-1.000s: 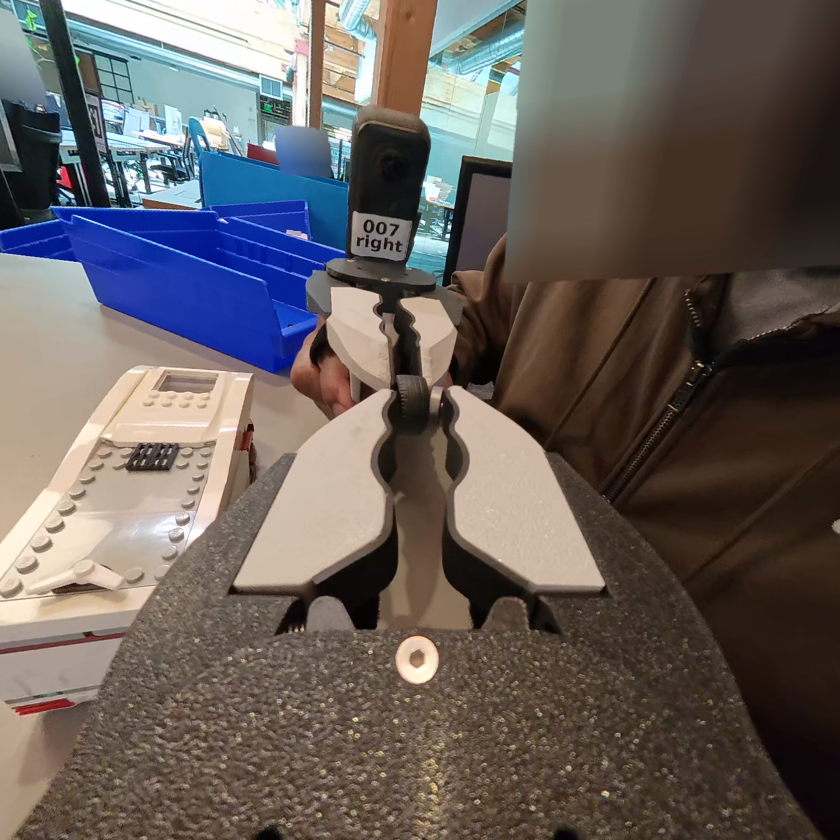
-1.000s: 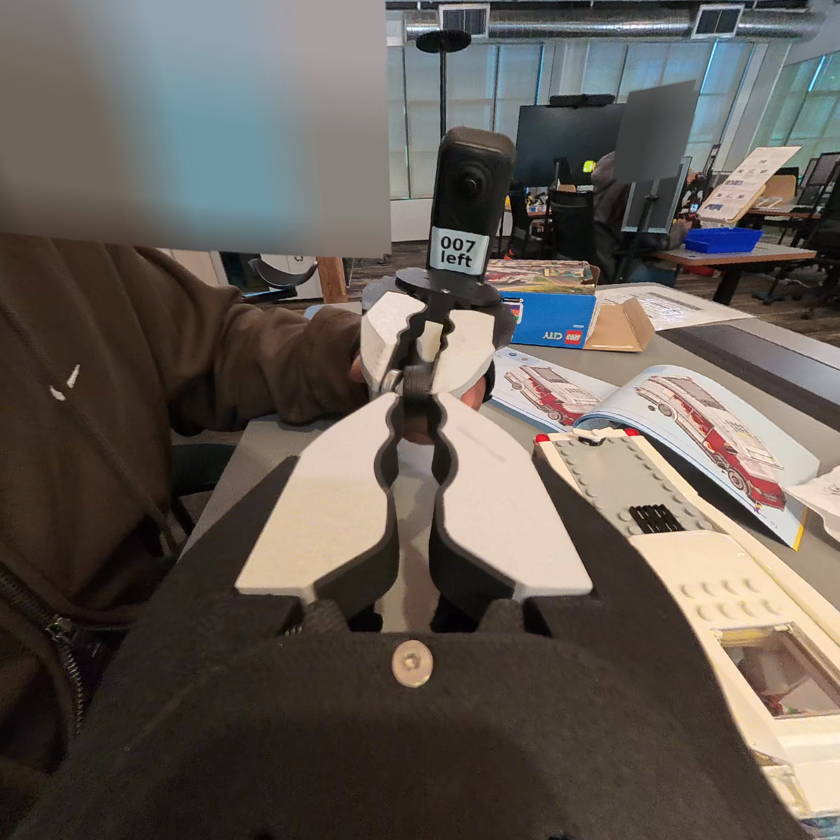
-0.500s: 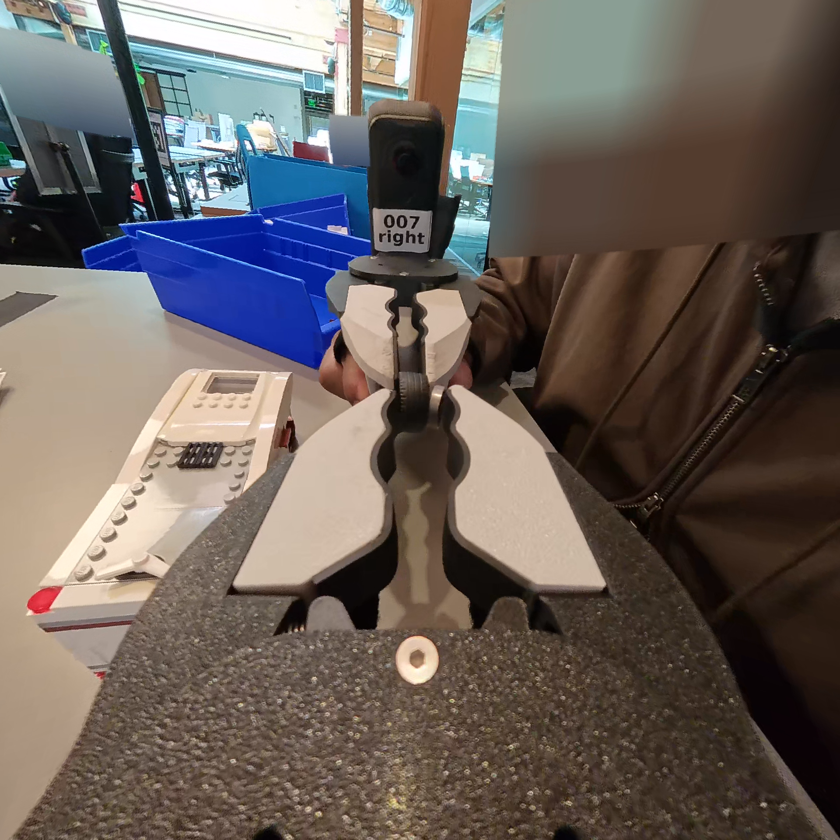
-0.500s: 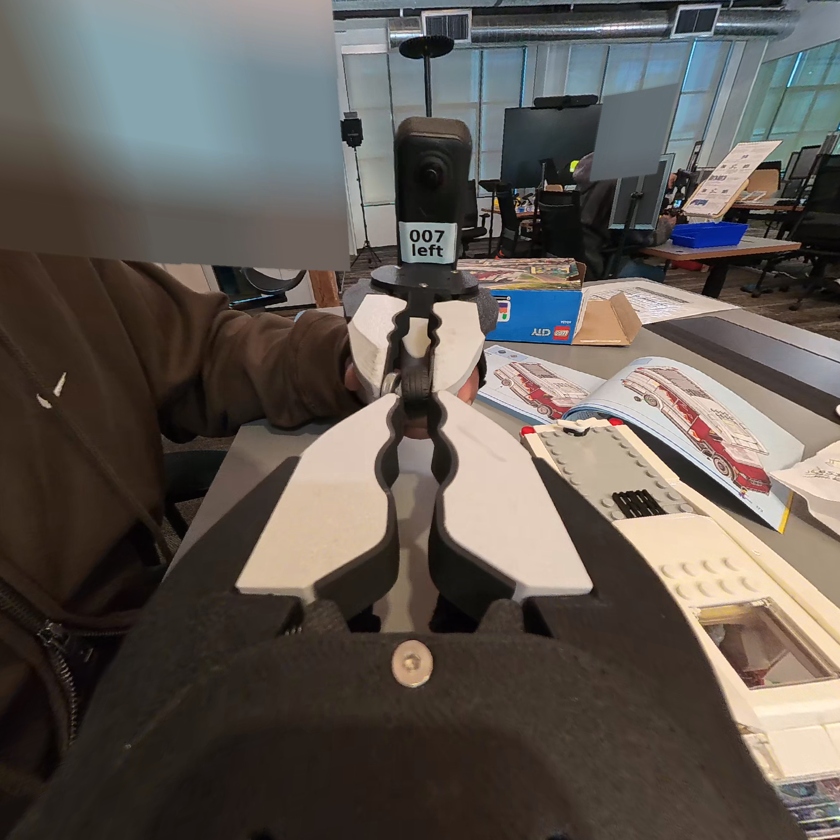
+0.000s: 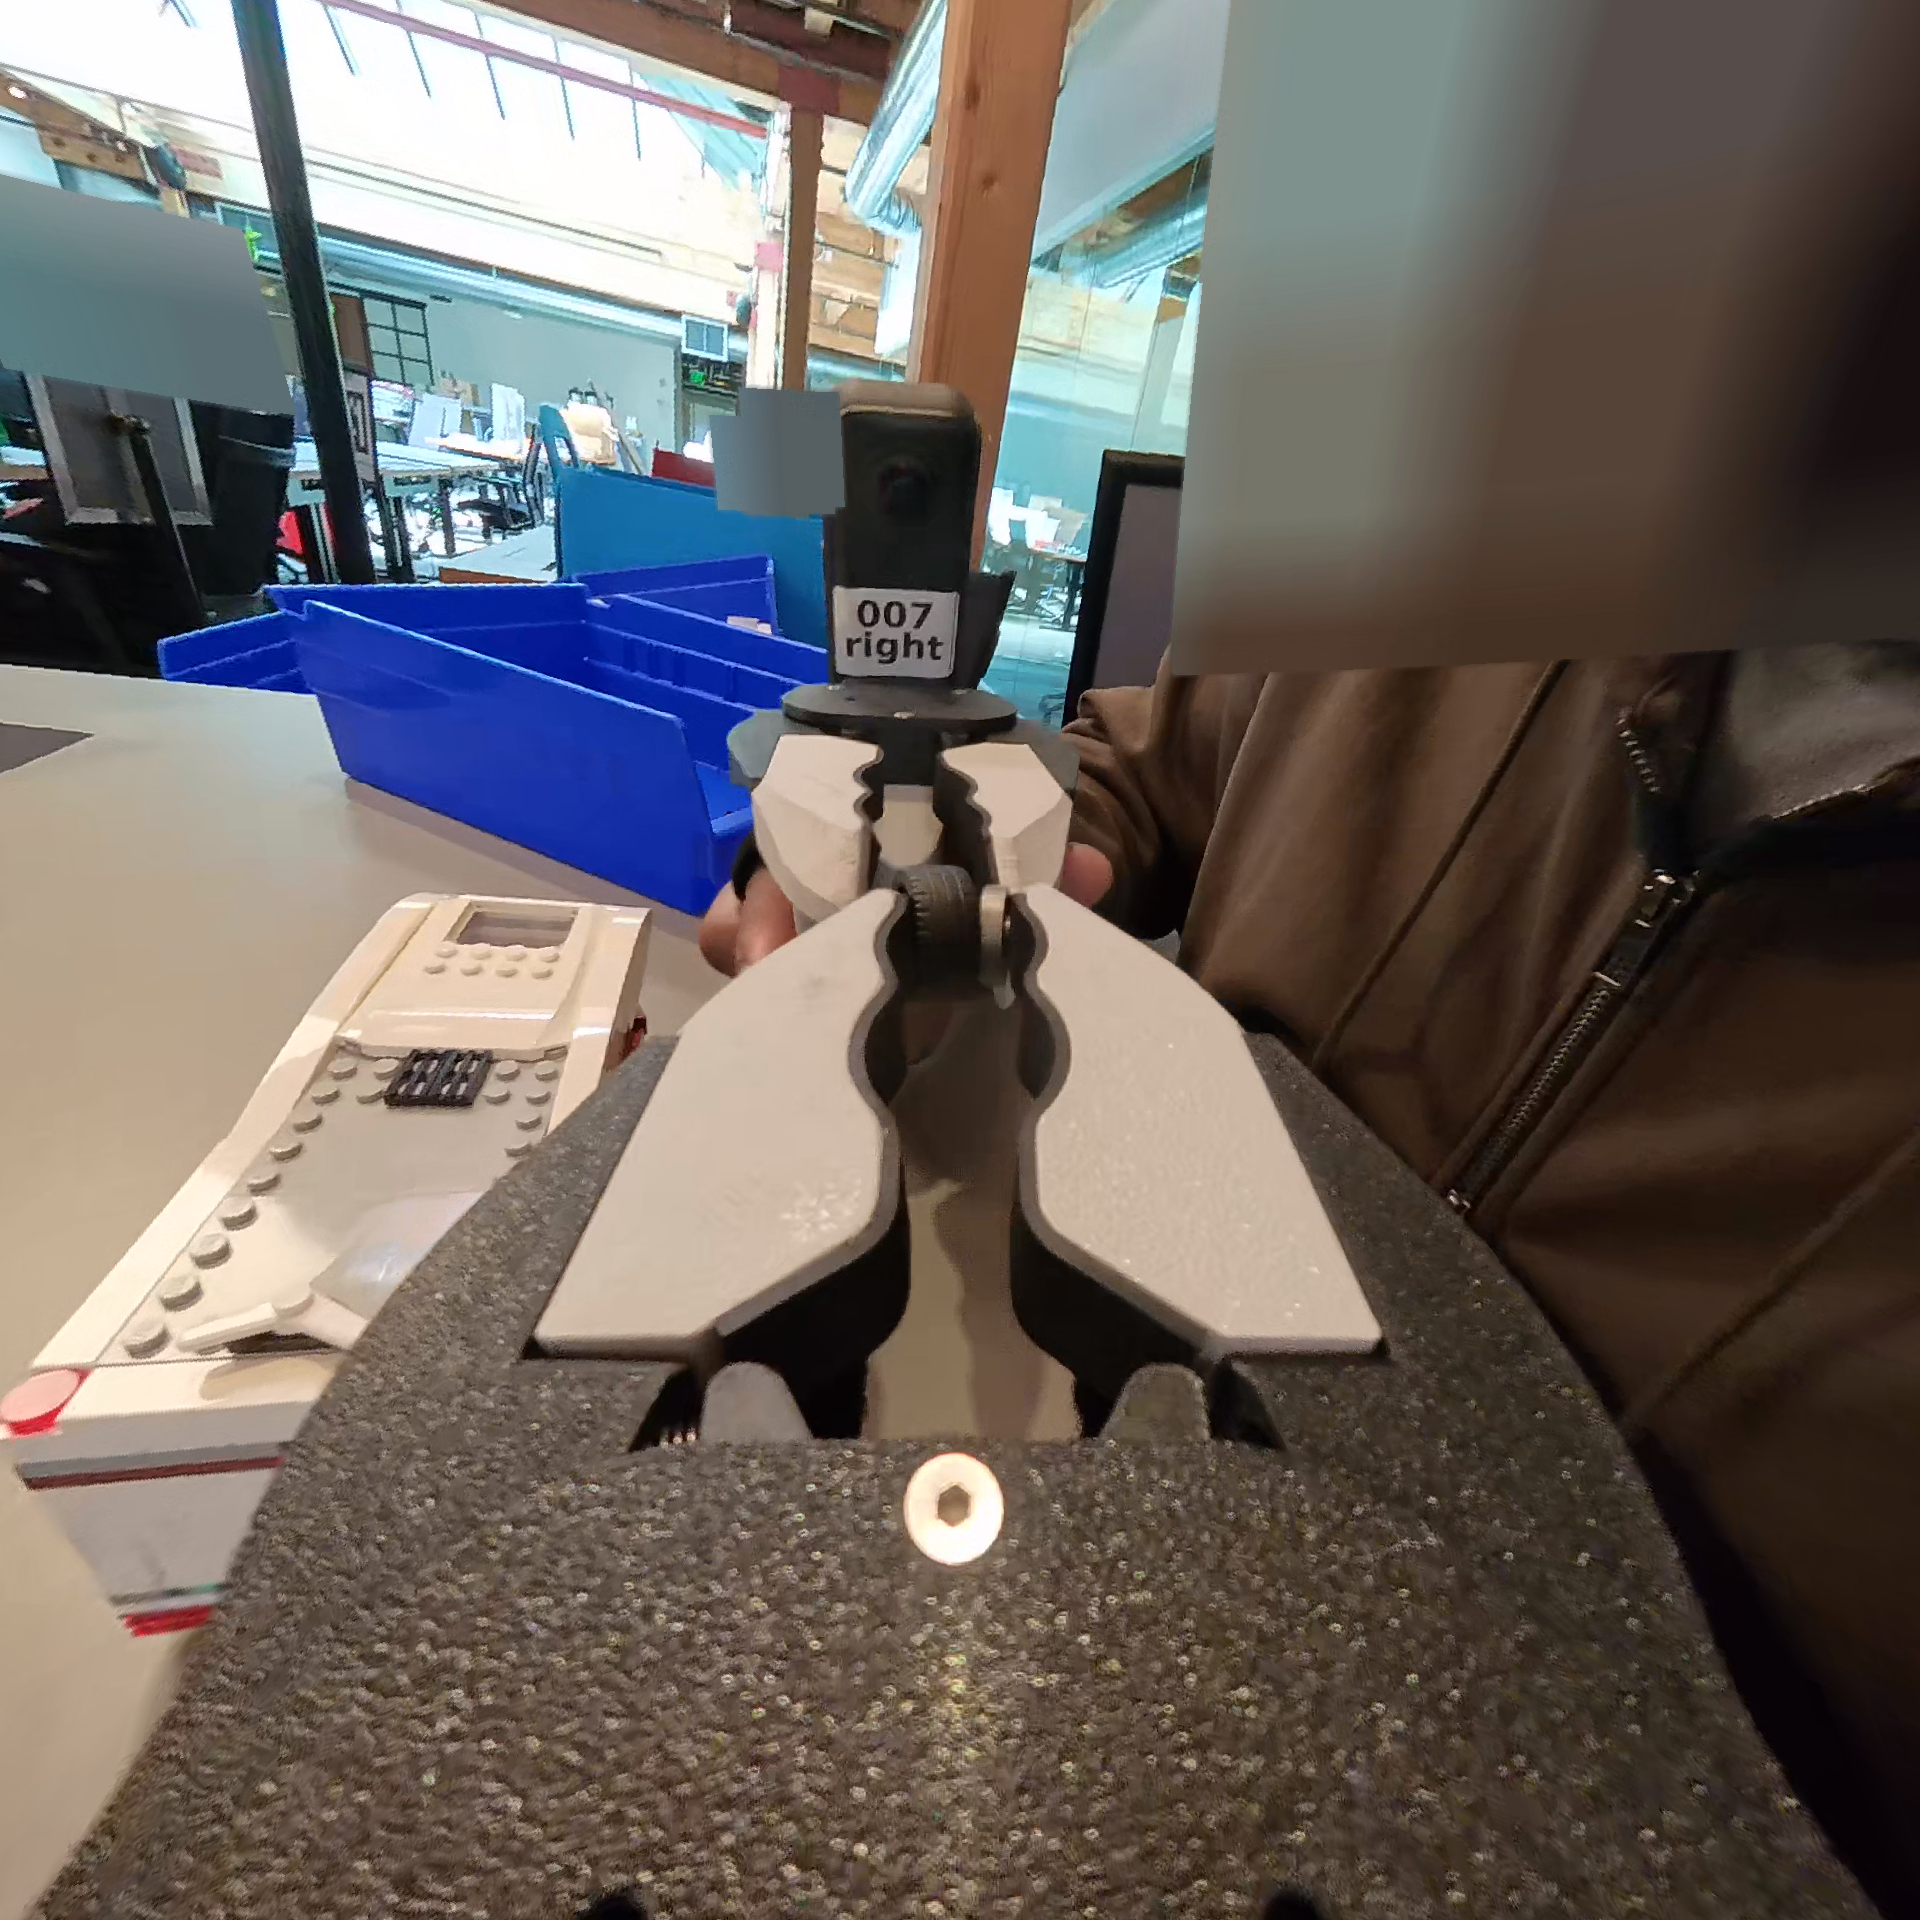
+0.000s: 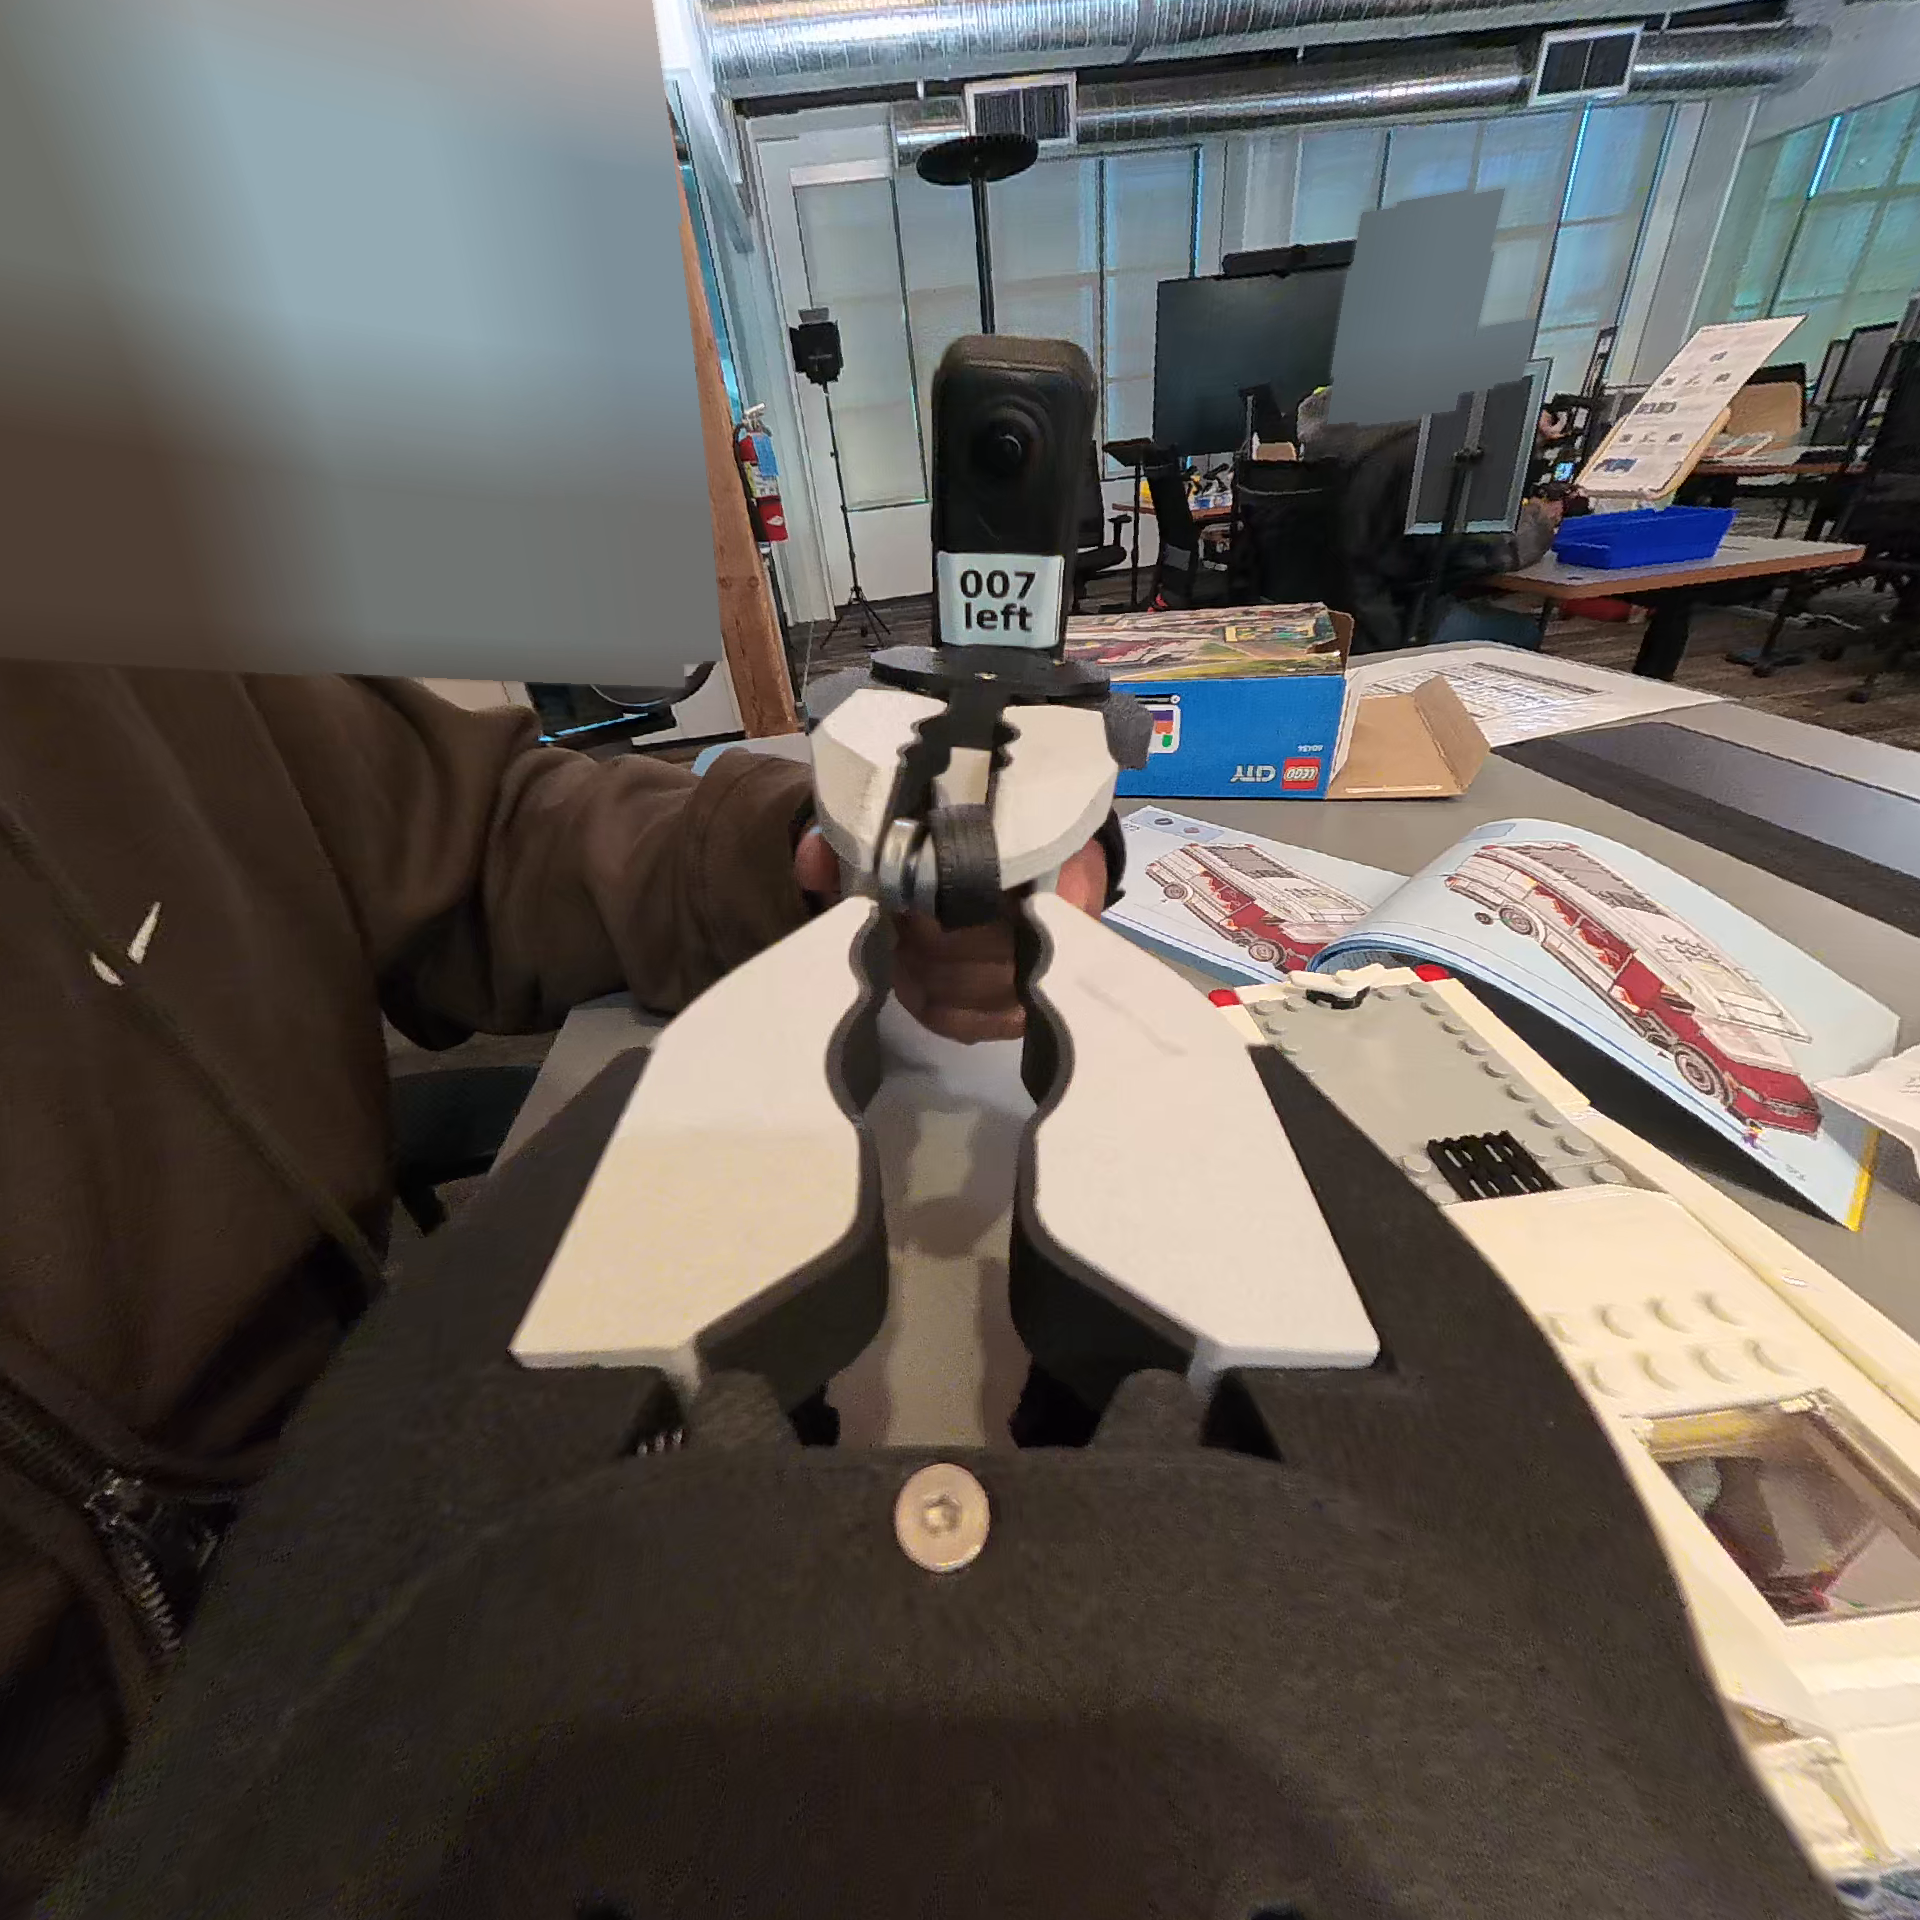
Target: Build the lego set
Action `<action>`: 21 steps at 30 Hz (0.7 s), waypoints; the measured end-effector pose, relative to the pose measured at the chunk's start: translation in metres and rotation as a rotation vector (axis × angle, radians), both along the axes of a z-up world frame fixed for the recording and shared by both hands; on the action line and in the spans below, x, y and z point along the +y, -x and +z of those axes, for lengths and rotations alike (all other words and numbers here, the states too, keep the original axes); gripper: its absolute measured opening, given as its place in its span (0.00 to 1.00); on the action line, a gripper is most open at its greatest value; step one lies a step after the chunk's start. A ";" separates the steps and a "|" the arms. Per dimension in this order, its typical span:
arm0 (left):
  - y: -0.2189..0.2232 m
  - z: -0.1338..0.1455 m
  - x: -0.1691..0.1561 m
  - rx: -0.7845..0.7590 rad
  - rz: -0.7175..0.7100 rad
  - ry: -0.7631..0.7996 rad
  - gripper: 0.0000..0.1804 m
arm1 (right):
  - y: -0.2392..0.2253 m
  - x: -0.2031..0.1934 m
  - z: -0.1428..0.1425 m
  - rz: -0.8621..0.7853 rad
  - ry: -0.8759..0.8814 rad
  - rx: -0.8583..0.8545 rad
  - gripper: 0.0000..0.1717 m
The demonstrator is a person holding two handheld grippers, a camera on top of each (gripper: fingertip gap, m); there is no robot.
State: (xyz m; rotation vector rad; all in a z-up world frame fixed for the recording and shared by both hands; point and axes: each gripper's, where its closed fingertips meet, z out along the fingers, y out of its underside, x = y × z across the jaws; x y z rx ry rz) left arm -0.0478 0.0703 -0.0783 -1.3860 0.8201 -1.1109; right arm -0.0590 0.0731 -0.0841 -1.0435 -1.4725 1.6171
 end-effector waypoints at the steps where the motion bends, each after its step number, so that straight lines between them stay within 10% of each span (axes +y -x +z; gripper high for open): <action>1: -0.001 0.000 -0.001 -0.003 -0.009 0.001 0.10 | 0.001 -0.001 -0.001 0.001 0.009 -0.007 0.15; 21: 0.011 -0.001 0.016 0.016 0.130 0.005 0.13 | 0.002 0.011 0.000 -0.074 -0.020 0.012 0.07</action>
